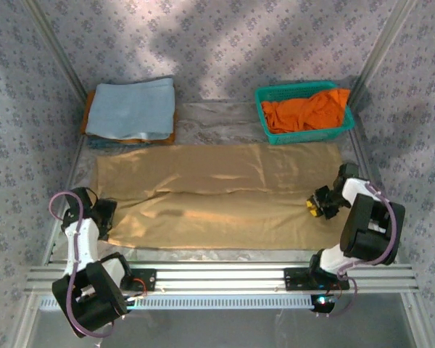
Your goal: Fold and stack the trousers
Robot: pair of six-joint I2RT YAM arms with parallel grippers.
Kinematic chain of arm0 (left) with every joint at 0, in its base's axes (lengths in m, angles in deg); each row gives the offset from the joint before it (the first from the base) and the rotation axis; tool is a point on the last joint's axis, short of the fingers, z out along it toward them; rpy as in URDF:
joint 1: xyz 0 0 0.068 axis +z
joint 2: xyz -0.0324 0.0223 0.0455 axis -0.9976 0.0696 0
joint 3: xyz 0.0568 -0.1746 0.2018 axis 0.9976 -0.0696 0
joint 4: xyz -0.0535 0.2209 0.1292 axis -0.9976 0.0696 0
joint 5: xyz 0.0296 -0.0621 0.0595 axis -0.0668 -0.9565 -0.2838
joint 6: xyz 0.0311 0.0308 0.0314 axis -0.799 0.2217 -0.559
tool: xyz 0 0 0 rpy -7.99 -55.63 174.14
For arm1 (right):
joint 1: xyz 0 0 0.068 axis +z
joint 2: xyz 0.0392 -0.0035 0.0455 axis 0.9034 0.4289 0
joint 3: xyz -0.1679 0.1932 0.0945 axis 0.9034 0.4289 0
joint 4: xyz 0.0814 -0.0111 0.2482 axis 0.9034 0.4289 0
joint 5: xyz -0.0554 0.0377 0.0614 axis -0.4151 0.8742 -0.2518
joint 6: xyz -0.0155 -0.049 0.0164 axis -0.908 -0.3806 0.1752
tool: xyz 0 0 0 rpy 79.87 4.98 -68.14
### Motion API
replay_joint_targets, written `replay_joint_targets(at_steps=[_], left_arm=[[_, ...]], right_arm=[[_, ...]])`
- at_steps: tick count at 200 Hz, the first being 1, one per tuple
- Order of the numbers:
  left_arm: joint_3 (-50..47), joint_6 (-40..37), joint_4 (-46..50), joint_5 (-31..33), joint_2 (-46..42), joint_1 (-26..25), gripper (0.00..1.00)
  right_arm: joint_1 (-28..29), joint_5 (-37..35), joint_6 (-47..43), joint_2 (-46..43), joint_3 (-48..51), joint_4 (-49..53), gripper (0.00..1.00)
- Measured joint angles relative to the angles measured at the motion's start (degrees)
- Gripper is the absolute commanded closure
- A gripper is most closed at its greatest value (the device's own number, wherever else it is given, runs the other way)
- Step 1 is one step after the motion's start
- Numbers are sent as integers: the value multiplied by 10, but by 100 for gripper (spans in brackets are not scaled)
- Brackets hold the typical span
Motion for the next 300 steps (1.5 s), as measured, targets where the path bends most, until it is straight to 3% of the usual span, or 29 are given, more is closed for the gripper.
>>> replay_joint_targets(at_steps=[34,77,106,157,206,230,246,300], left_arm=[[10,-10,30,10,-12,0,15],[66,-17,102,58,-36,1,13],[72,-20,126,101,-26,4,19],[33,-8,123,118,2,9,28],[-7,-4,76,124,19,9,29],[-10,1,71,139,39,9,45],[-9,3,80,144,43,14,62],[0,-8,87,118,-26,20,88]], right_arm=[[32,1,-4,-6,-8,-7,70],[104,10,-15,-82,-27,17,68],[141,26,-20,-112,-34,22,68],[160,60,-26,-119,-29,27,68],[150,71,-37,-137,-13,36,66],[136,71,-41,-152,-11,46,65],[126,71,-41,-165,-11,54,65],[114,66,-35,-239,-14,117,64]])
